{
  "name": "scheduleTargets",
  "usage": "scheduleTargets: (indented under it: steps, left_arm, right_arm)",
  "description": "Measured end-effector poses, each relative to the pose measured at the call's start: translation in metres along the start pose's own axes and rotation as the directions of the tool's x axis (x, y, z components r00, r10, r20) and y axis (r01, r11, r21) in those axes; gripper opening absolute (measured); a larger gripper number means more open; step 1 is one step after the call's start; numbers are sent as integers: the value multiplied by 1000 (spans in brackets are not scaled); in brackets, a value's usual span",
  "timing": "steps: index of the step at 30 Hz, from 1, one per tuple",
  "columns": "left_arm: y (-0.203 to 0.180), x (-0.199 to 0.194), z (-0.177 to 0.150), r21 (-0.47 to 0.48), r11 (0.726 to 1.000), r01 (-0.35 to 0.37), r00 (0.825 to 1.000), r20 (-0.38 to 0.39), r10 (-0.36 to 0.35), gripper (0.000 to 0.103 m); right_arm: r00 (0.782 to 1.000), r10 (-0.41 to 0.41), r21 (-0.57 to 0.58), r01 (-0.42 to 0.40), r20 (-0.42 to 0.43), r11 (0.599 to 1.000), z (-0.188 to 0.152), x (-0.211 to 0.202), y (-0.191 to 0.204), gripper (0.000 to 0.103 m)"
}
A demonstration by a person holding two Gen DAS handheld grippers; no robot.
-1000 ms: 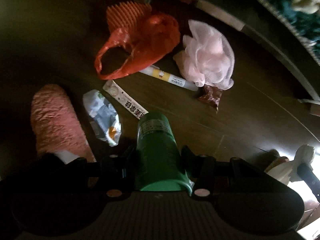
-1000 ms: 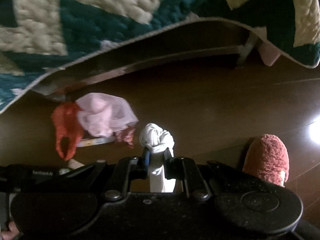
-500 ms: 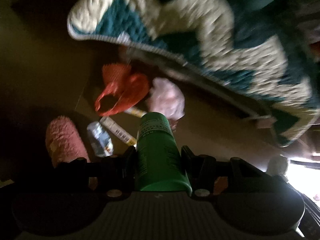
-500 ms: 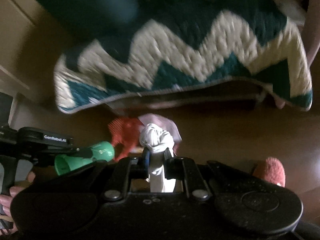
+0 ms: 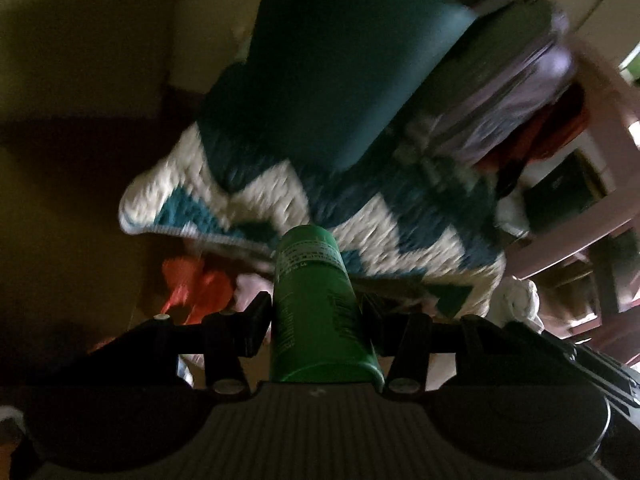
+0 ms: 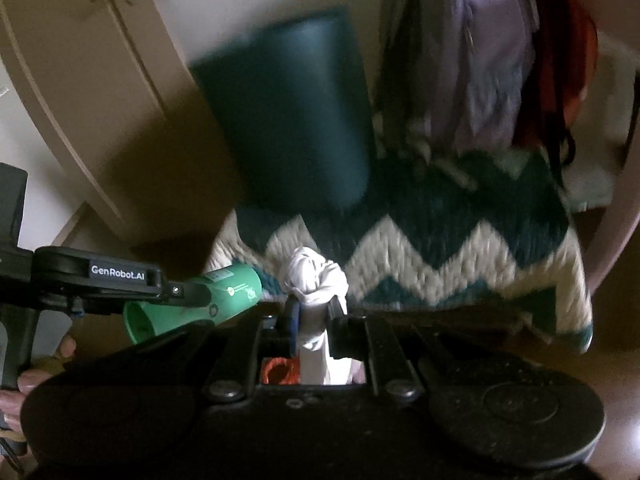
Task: Collect trash
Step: 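Lift the green can and white sock with both tools toward the wastebasket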
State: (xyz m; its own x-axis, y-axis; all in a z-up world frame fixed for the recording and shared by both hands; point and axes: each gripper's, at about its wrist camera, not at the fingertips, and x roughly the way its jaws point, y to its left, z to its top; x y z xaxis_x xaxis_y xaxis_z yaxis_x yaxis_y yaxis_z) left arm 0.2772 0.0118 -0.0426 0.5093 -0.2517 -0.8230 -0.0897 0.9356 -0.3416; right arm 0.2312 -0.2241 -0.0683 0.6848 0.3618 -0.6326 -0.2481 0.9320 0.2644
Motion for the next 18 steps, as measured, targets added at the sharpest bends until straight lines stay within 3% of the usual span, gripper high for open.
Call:
scheduleTargets:
  steps: [8,18]
  left_arm:
    - [-33,-64,46,69,997,31,988,151,-42,49]
    - [-61,-115,121,139,990,-8,947,318,-37,49]
  right_arm:
    - [989,-7,-86,20,150,996,67,-37,28,12]
    - [954,-1,-142,46,300,989,167,-52,58,12]
